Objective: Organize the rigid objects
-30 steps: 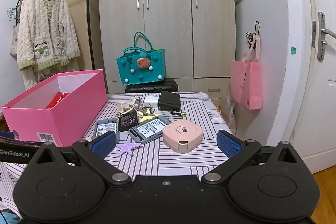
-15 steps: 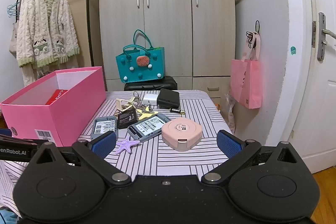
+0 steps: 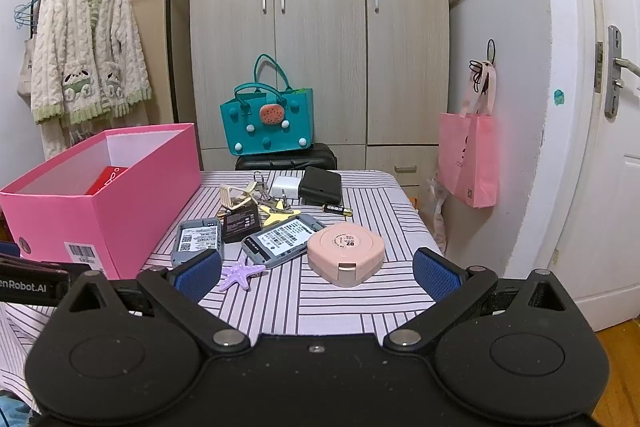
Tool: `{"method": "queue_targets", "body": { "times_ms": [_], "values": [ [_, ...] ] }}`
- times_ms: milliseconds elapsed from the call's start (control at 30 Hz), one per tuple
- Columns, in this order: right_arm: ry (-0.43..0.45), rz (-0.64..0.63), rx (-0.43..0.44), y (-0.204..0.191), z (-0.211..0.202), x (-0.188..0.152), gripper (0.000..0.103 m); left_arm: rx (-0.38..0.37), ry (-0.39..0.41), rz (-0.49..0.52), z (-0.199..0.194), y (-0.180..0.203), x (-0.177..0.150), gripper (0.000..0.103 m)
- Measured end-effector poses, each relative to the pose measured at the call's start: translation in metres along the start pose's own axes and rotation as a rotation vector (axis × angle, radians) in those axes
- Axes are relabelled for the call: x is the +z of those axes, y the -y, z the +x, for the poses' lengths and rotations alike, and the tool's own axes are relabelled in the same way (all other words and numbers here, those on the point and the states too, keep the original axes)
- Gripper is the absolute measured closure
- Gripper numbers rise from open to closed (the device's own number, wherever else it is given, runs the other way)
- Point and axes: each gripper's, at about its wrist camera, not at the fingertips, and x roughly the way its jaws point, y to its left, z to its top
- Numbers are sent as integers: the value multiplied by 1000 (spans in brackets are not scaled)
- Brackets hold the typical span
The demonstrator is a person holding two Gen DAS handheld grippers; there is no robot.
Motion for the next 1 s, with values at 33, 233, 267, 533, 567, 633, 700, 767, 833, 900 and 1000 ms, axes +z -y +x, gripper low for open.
{"method": "queue_targets", "body": {
  "times_ms": [33, 233, 267, 533, 567, 633, 700, 767, 833, 900, 1000],
  "values": [
    [0, 0, 0, 0, 0, 0, 0, 0, 1, -1, 0, 0, 0, 0],
    [-1, 0, 1, 0, 0, 0, 0, 2, 1, 0, 0, 0, 0, 0],
    [-2, 0, 0, 0, 0, 0, 0, 3, 2, 0, 0, 0, 0, 0],
    [-5, -5, -3, 1, 1, -2, 0, -3, -1, -1, 2, -1, -3, 0],
    [-5, -5, -3, 1, 1, -2, 0, -3, -2, -1, 2, -2, -4, 0],
    [-9, -6, -2, 1, 2, -2, 0, -5, -4, -1, 2, -1, -4, 0],
    [-14, -6, -5, 2, 4, -3, 0, -10, -9, -1, 3, 0, -4, 0],
    [-17, -7, -7, 1, 5, -3, 0, -20, -15, -5, 5, 0, -3, 0],
    [-8, -12, -1, 2, 6, -3, 0, -42, -24, -16, 6, -2, -2, 0],
    [14, -19, 18, 3, 8, -3, 0, -66, -37, -23, 7, -4, -1, 0],
    [75, -14, 43, 13, 14, -3, 0, -78, -50, -16, 8, -11, 1, 3]
  ]
}}
